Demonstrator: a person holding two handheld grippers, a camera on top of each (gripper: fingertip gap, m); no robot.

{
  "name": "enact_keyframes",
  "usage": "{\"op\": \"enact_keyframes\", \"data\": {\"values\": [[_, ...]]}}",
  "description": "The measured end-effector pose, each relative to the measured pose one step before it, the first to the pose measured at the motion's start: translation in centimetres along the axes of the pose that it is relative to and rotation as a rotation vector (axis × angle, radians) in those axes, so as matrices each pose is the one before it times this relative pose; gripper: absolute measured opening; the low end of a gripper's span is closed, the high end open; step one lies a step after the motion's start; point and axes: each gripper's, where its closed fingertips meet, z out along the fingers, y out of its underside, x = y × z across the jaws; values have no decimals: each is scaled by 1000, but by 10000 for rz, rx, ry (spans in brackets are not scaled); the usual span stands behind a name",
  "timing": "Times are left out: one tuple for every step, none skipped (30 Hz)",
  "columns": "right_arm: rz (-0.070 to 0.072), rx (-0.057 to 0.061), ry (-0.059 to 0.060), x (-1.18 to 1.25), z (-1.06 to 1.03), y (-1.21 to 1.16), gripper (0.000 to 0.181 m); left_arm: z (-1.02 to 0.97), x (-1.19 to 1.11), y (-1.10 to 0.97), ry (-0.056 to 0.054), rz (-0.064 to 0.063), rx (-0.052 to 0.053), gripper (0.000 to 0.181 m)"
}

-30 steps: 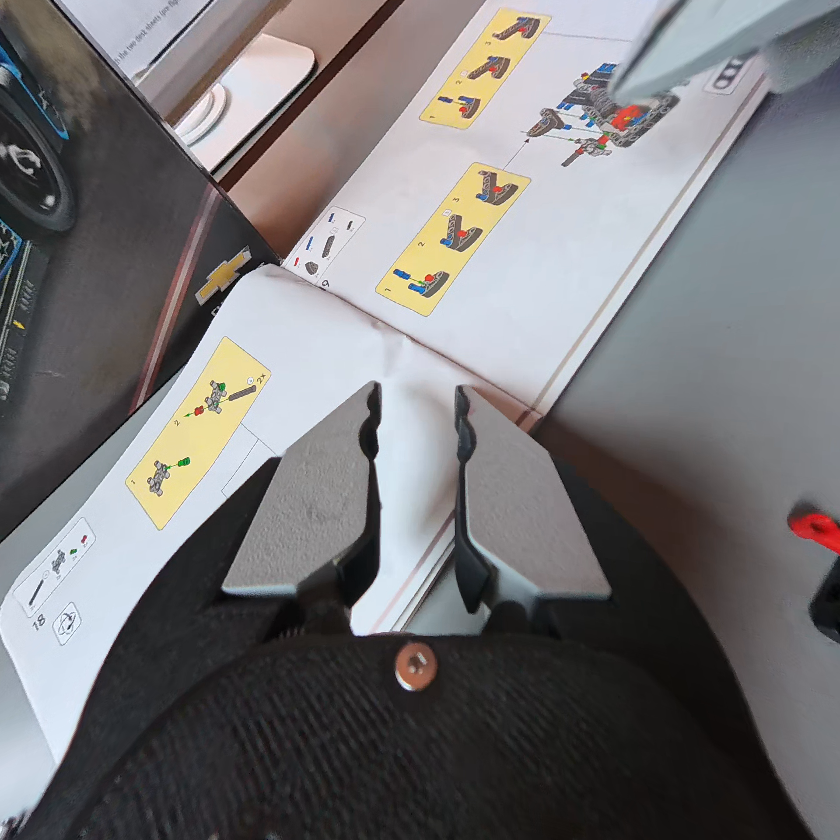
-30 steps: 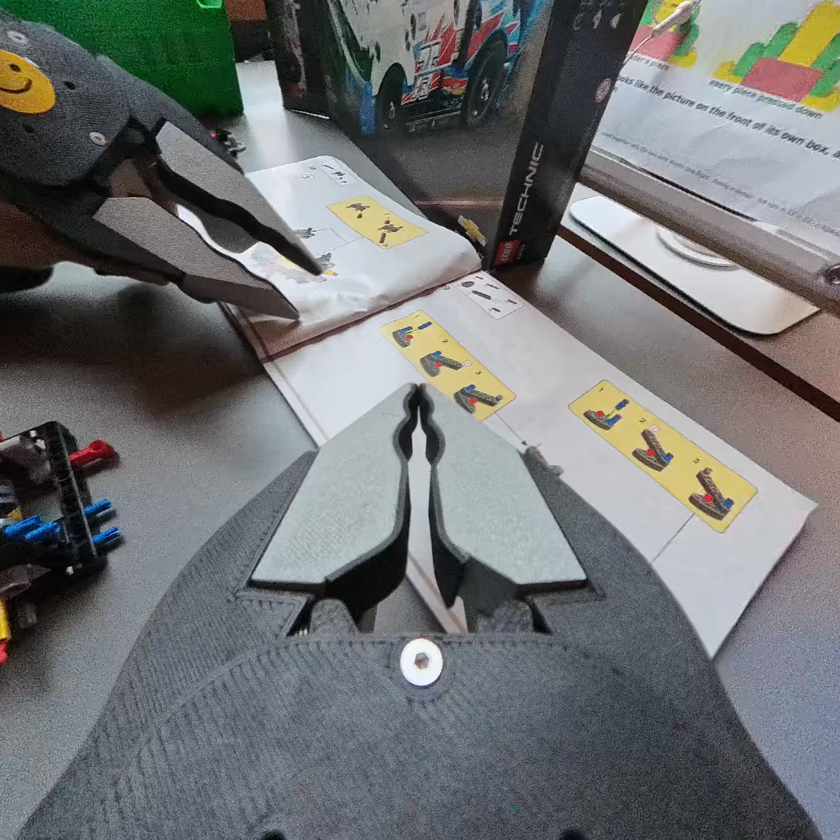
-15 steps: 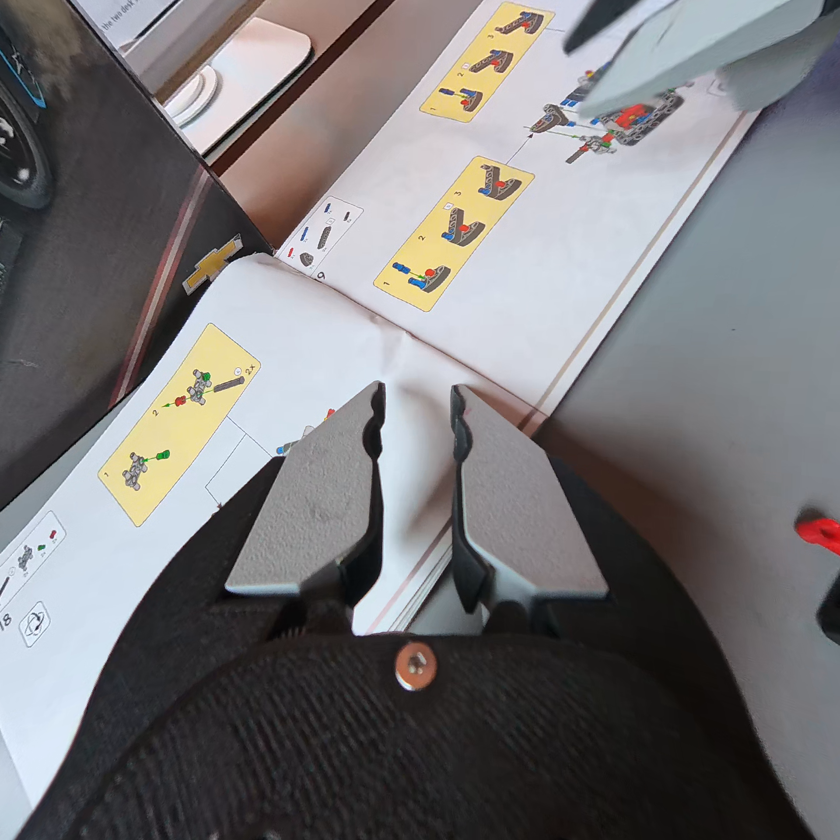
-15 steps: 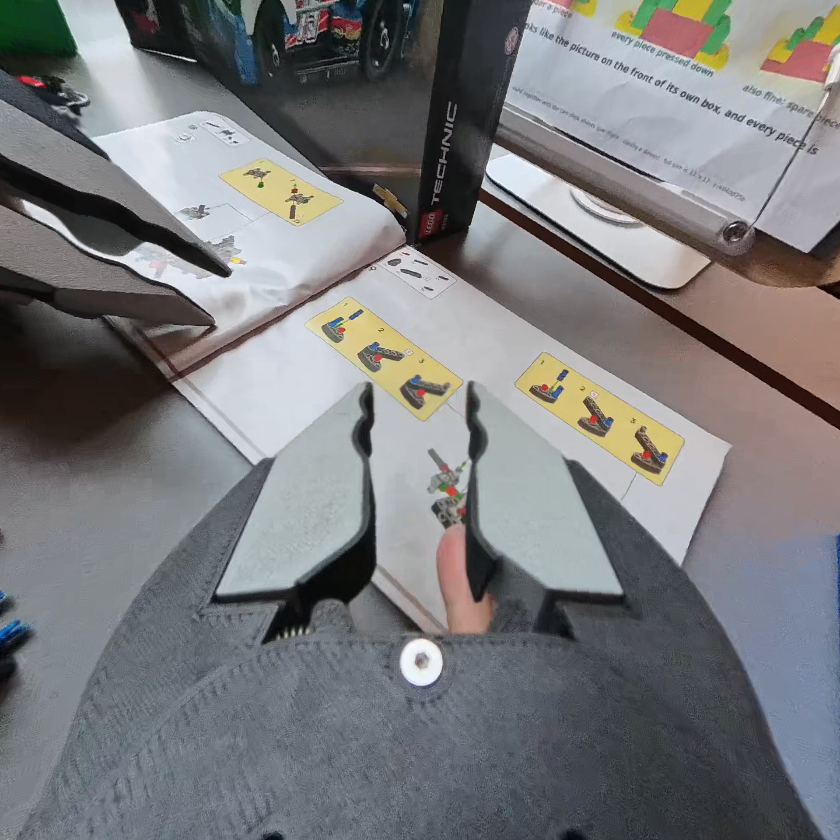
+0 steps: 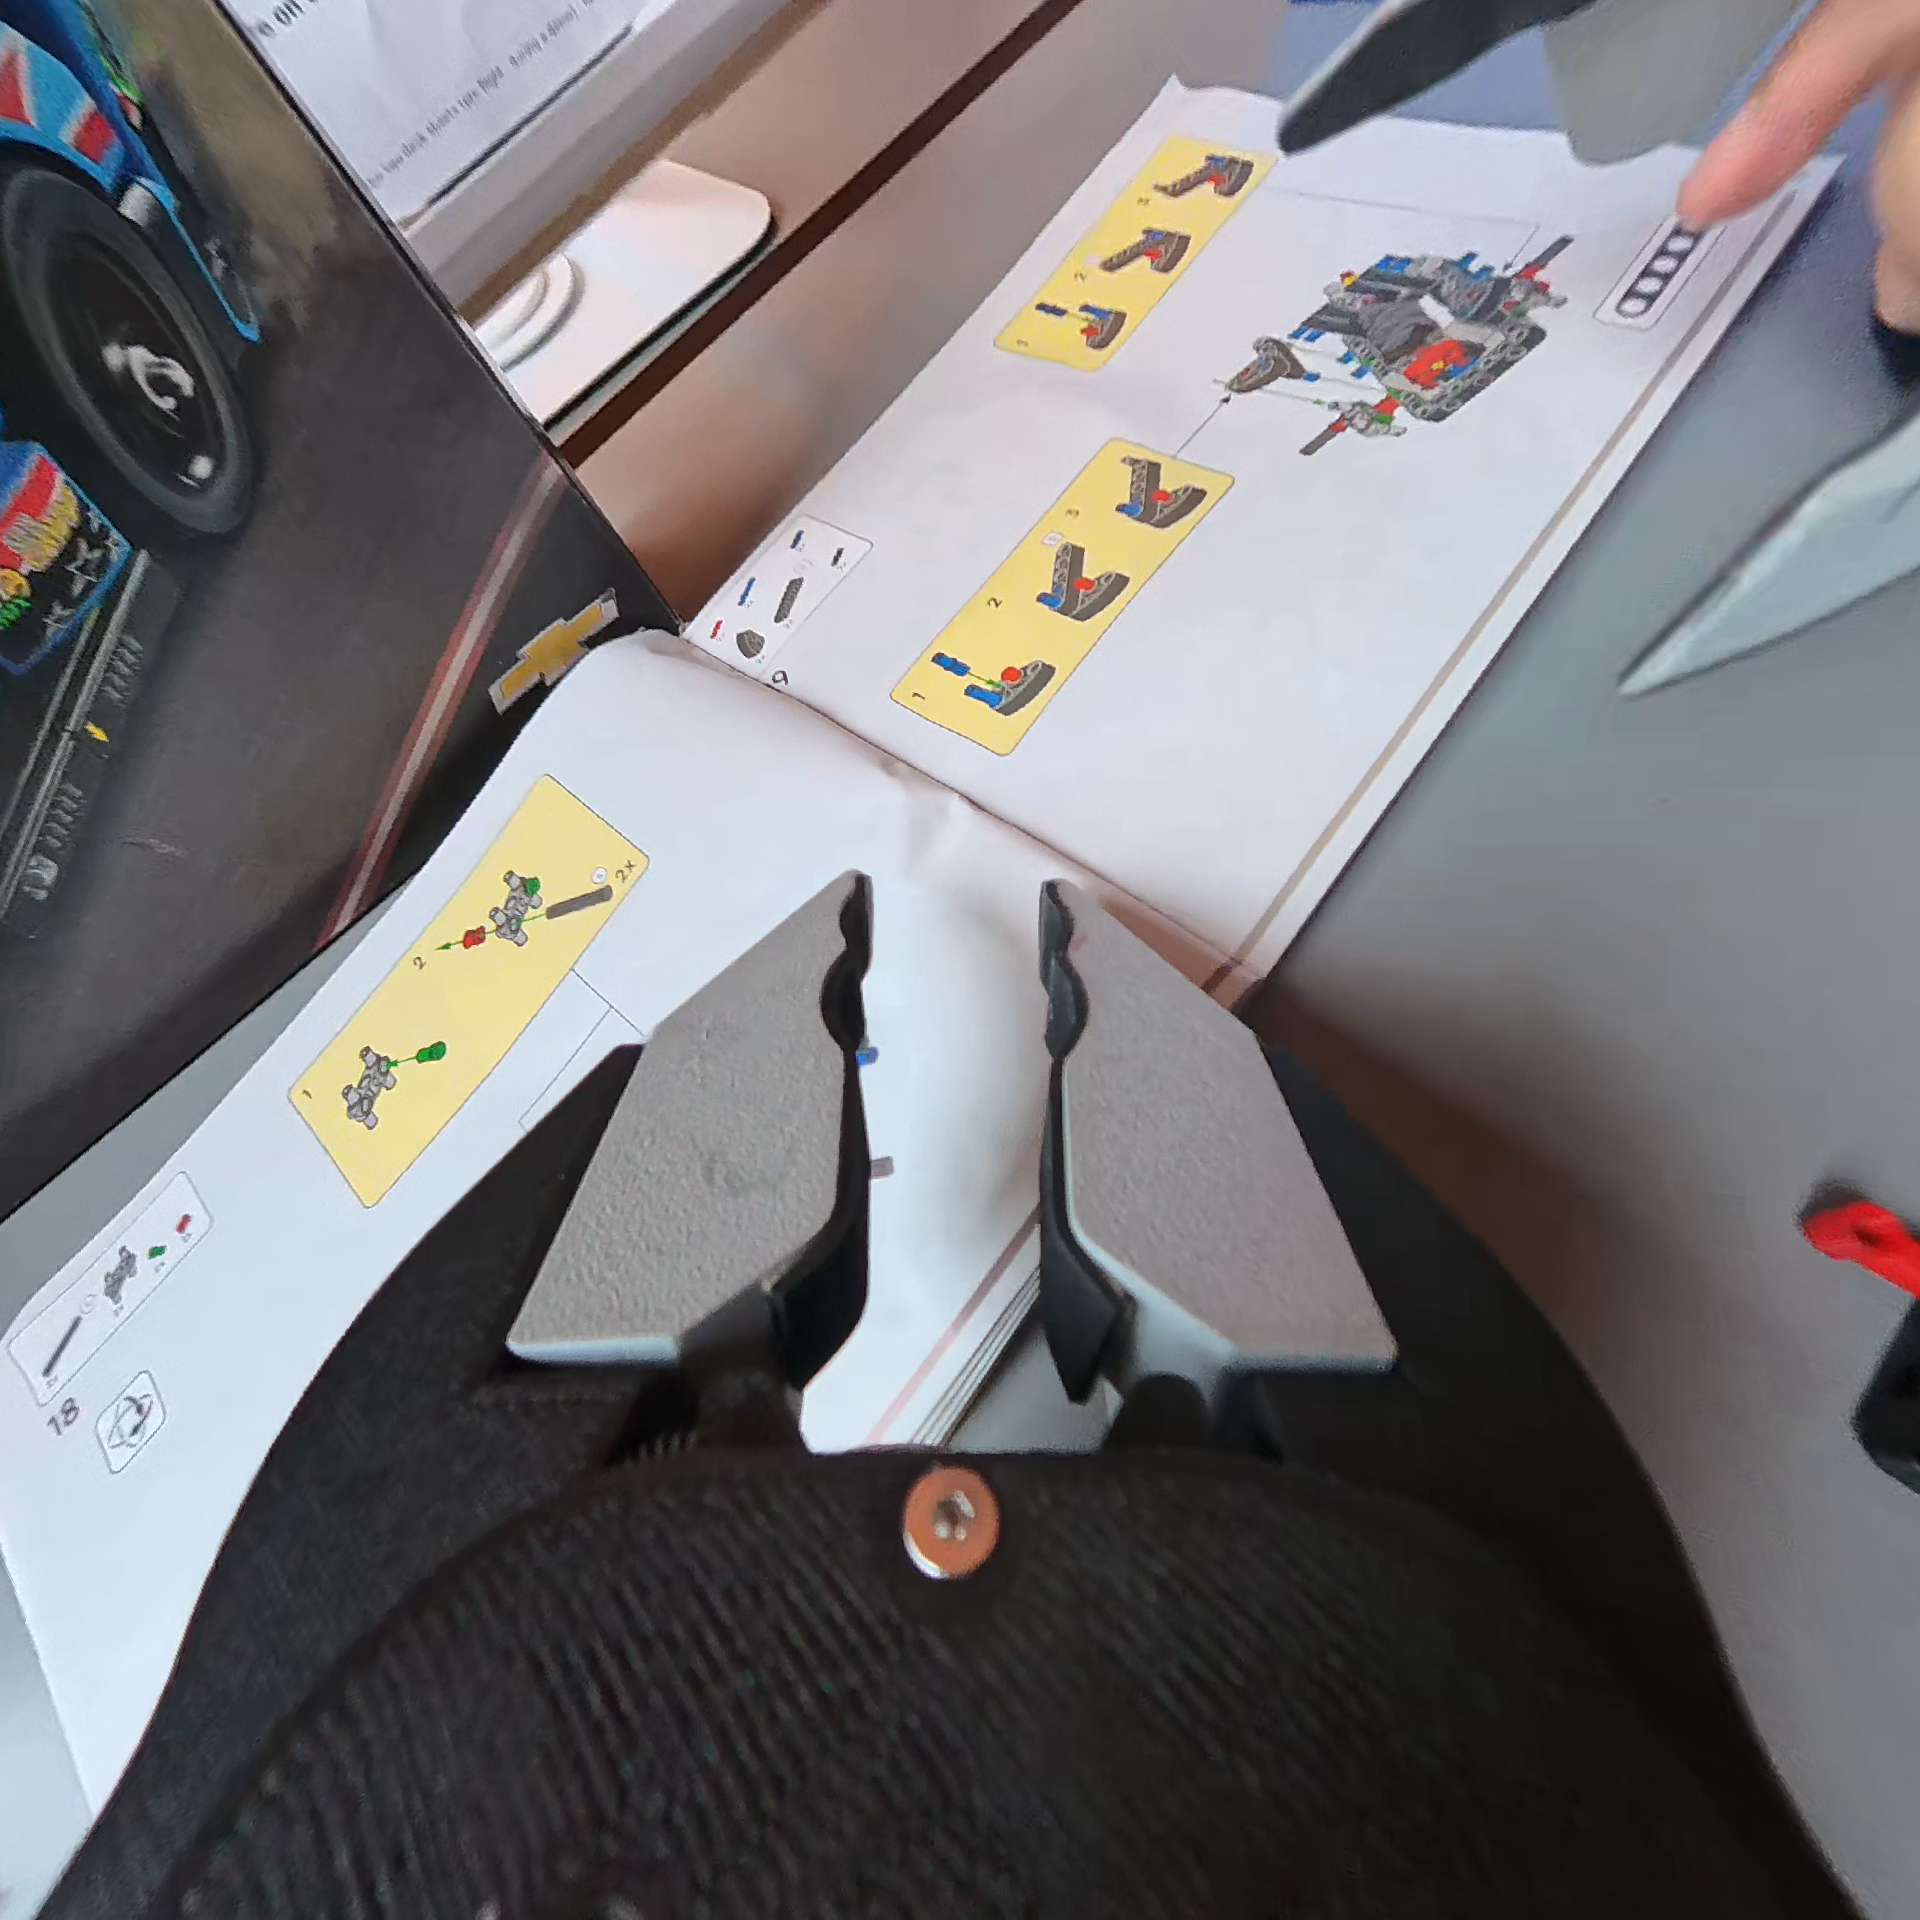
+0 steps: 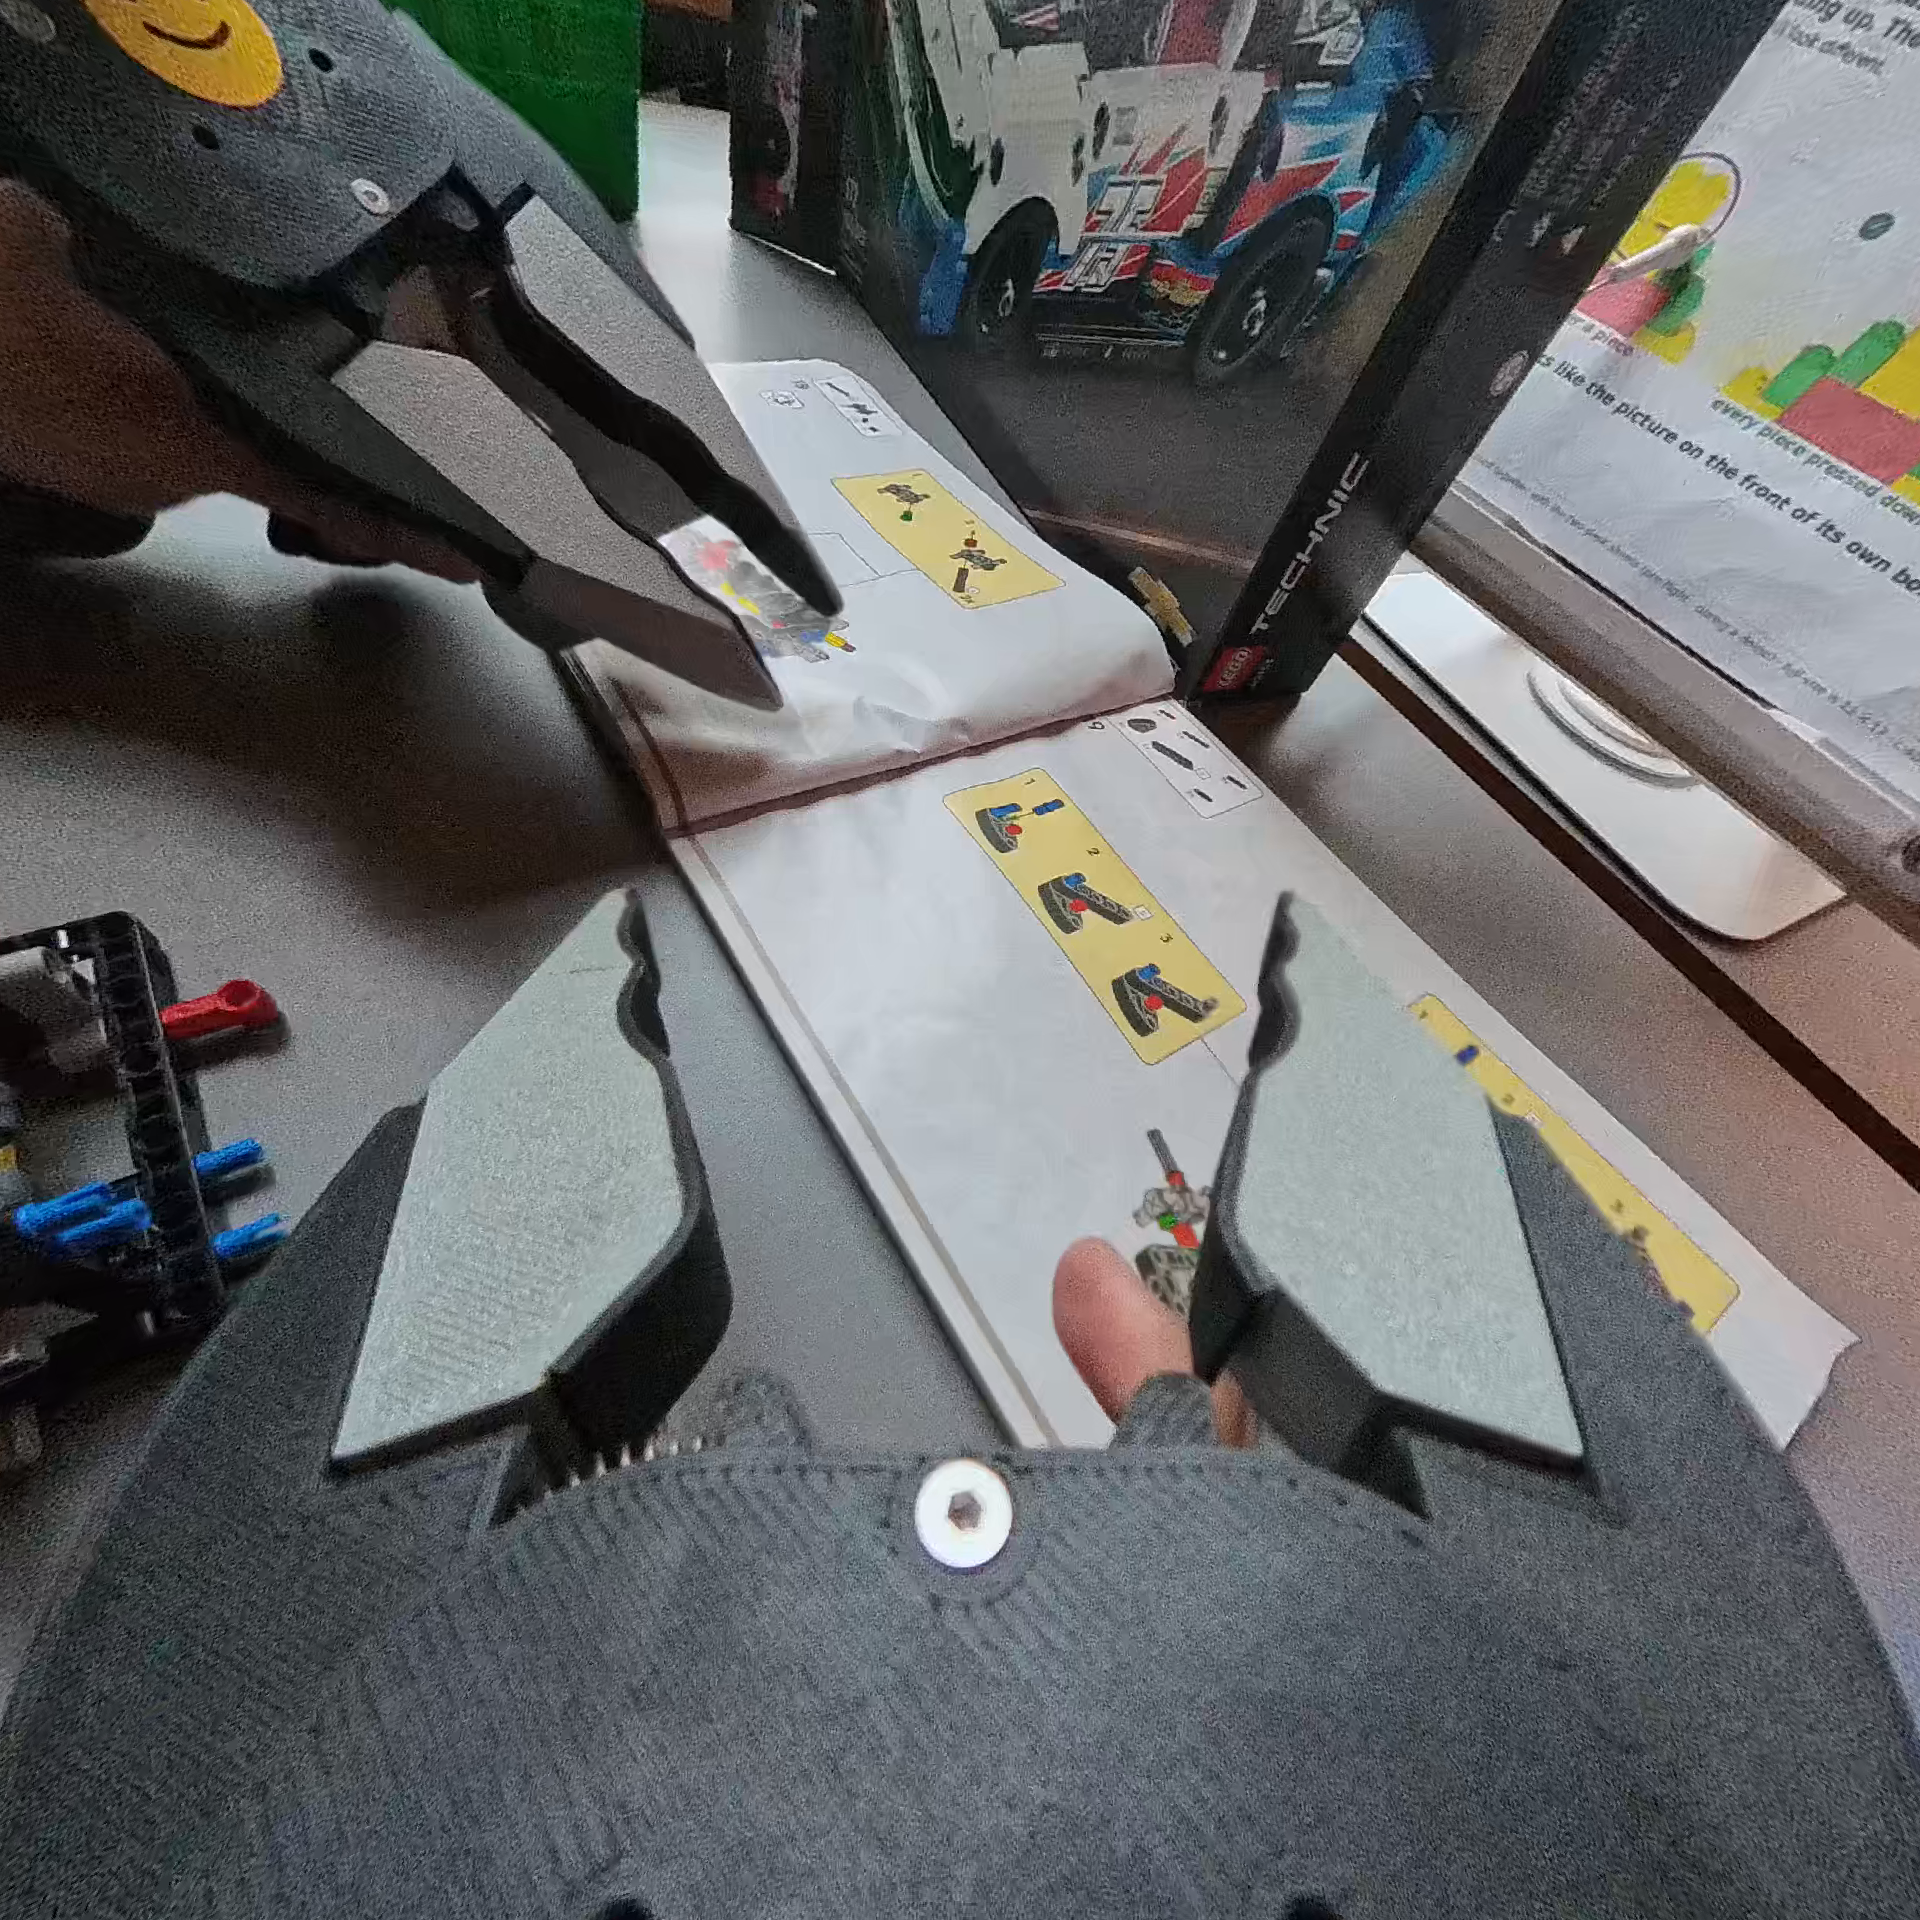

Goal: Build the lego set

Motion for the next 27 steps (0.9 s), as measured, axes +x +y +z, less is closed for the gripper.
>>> {"op": "enact_keyframes", "data": {"values": [[-187,16,-100,-391,17,-58,113,-212,-53,-213,14,-55,86,32],[-130,-6,-107,-355,25,-10,112,-245,29,-253,33,-21,125,33],[-40,9,-41,-187,16,-2,110,-260,120,-296,45,22,171,33],[20,-3,-89,-187,19,27,109,-229,171,-213,43,27,144,33],[77,-15,-142,-178,18,48,109,-183,208,-70,65,-37,74,33],[157,-1,-127,-104,-2,54,109,-169,287,36,121,-98,64,35],[223,29,-146,-57,-7,21,106,-184,281,137,148,-122,57,35],[265,7,-147,24,-35,46,98,-202,191,172,134,-152,39,35],[313,1,-164,76,-47,59,95,-232,21,75,86,-138,53,35],[346,56,-224,10,-65,-37,96,-244,-135,-33,22,-97,77,35],[334,95,-234,-18,-87,-98,93,-205,-212,-102,-14,-68,97,35],[306,71,-151,76,-81,-62,91,-160,-192,-86,-9,-57,83,35],[342,17,-74,161,-63,16,89,-71,-127,-6,21,-80,32,34],[459,33,-114,133,-92,-8,73,7,7,78,99,-128,-15,34],[626,90,-175,151,-130,-58,29,70,115,64,167,-209,-3,34],[768,128,-234,204,-145,-78,0,79,208,40,238,-254,7,34],[1016,122,-134,434,-127,-84,0,108,216,111,238,-243,-35,35],[1187,35,-62,584,-65,-7,4,113,112,157,149,-171,-69,34],[1006,27,-221,348,-28,-38,1,102,-17,167,21,-62,-75,34],[644,106,-359,67,-56,-126,0,79,-60,149,-46,48,-79,34],[377,140,-315,-22,-101,-153,0,41,-64,103,-87,105,-72,34],[220,59,-166,22,-128,-77,0,7,-33,9,-84,131,-30,33],[80,-18,-2,114,-125,-11,5,-11,37,-18,-59,126,-7,33],[-47,-15,160,225,-114,-30,11,-8,68,-26,-35,104,-15,33],[-130,-8,251,304,-88,-9,12,-14,52,-26,-35,88,-12,33],[-141,-26,207,225,-41,42,12,-14,54,-23,-35,88,-5,32],[-87,-52,84,81,6,81,15,-13,20,-12,-38,83,-16,32]]}}
